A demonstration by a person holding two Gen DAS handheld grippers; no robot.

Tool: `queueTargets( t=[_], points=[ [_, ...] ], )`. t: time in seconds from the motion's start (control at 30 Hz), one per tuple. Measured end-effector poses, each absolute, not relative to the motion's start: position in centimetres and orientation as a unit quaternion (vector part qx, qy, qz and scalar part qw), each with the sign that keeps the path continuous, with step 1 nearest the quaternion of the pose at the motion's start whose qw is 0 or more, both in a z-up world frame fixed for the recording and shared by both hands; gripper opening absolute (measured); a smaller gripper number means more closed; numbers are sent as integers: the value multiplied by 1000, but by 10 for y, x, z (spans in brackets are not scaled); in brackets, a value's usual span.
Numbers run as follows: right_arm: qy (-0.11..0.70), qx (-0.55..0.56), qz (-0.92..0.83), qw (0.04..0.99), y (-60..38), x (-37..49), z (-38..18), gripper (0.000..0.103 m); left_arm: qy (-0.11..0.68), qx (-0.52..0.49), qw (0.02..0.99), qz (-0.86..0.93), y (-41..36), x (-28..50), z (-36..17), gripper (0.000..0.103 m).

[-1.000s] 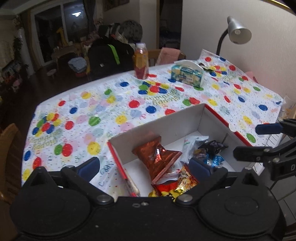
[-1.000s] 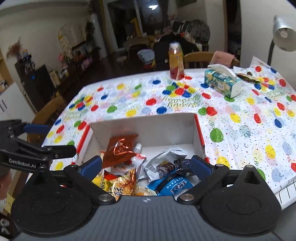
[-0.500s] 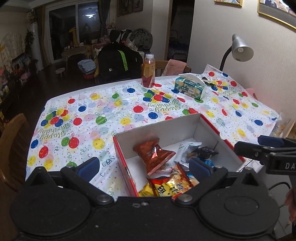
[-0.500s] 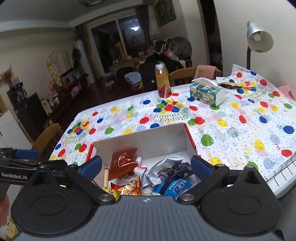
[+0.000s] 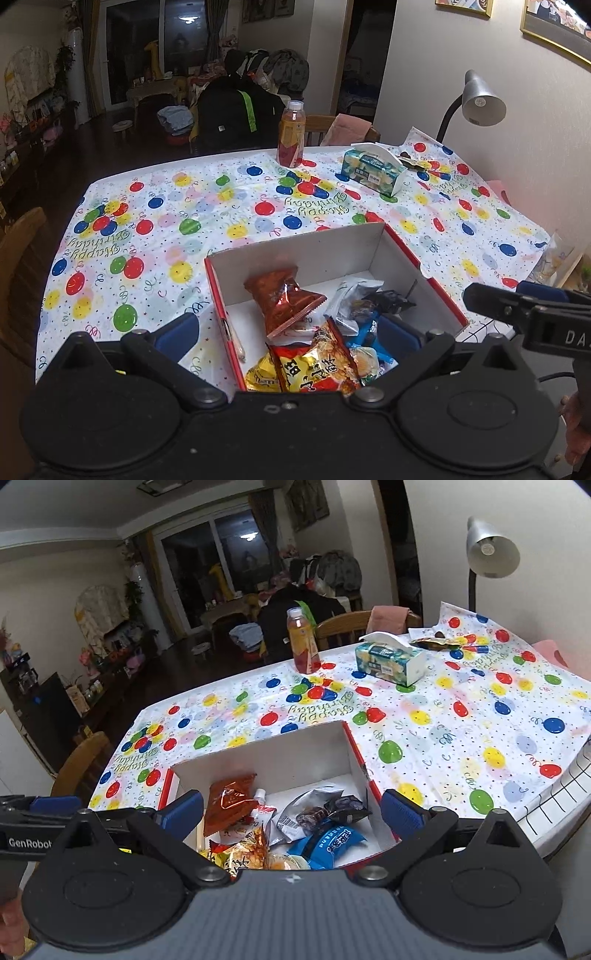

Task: Organize snacks

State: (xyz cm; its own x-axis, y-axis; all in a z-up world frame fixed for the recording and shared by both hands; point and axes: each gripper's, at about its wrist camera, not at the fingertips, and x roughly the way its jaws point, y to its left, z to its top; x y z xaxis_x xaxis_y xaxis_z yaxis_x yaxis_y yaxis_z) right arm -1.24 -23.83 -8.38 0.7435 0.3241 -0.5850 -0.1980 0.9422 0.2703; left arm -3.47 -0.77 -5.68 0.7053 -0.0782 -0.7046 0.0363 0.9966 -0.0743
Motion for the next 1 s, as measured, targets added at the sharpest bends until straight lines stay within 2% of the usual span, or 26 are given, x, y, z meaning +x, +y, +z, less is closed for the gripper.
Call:
queueTargets(
  t=[1.0],
  points=[
    [306, 106, 121, 938, -234, -43, -80, 103, 383, -27, 923, -34, -9, -58, -56, 103]
  ],
)
